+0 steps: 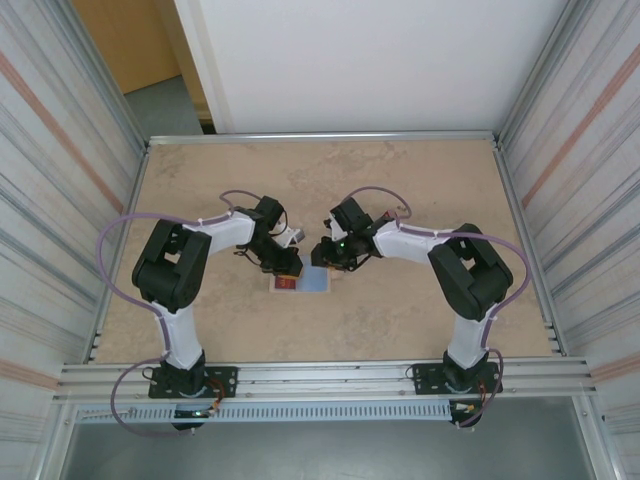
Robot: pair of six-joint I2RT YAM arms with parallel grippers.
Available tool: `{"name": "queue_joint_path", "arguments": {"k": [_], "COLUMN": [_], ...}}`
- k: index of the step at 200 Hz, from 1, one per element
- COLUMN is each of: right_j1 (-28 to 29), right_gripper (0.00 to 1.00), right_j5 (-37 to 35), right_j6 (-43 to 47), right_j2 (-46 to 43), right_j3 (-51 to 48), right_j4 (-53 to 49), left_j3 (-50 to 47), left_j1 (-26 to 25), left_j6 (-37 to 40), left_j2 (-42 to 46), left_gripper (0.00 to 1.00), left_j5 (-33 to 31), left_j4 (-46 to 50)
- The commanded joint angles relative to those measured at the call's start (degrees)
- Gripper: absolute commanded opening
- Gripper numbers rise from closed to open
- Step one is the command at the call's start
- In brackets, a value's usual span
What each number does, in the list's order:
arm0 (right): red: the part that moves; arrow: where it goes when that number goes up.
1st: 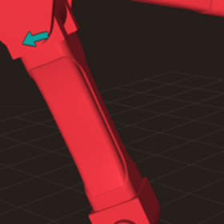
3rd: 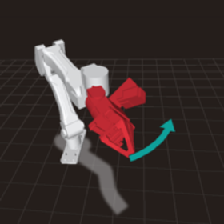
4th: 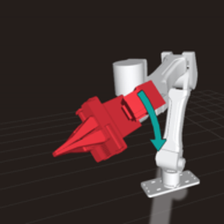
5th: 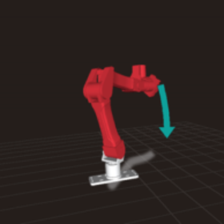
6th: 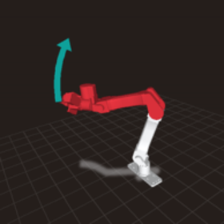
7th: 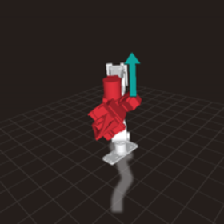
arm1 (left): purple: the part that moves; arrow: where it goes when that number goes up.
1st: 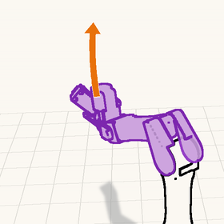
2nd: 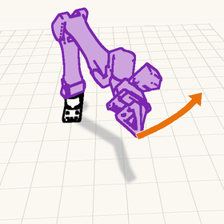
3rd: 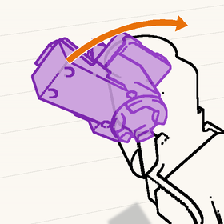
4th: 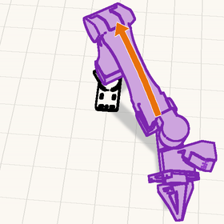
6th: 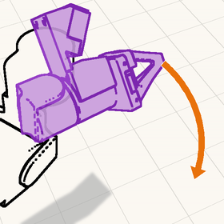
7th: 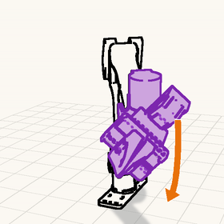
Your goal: Put the credit cards into the card holder
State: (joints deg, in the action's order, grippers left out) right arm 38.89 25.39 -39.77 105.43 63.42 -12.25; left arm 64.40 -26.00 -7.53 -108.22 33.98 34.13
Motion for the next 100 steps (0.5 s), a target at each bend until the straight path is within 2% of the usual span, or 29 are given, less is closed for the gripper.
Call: {"name": "queue_joint_path", "arguments": {"k": [1,100], "right_j1": [0.08,-0.14], "right_gripper": [0.31,0.30], "right_j5": [1.47,2.98], "right_j6": [1.89,1.81], "right_j2": [1.57,6.61], "right_j3": [2.54,4.26], "right_j4": [-1.18,0.60], "left_j3": [-0.22,-0.68], "left_j1": [-0.02,0.42], "left_j6": [0.63,0.63], "left_j2": [0.29,0.93], "left_gripper": [0.13,0.13], "left_j5": [-1.87,-1.32], "left_j4": [1.21,0.87]}}
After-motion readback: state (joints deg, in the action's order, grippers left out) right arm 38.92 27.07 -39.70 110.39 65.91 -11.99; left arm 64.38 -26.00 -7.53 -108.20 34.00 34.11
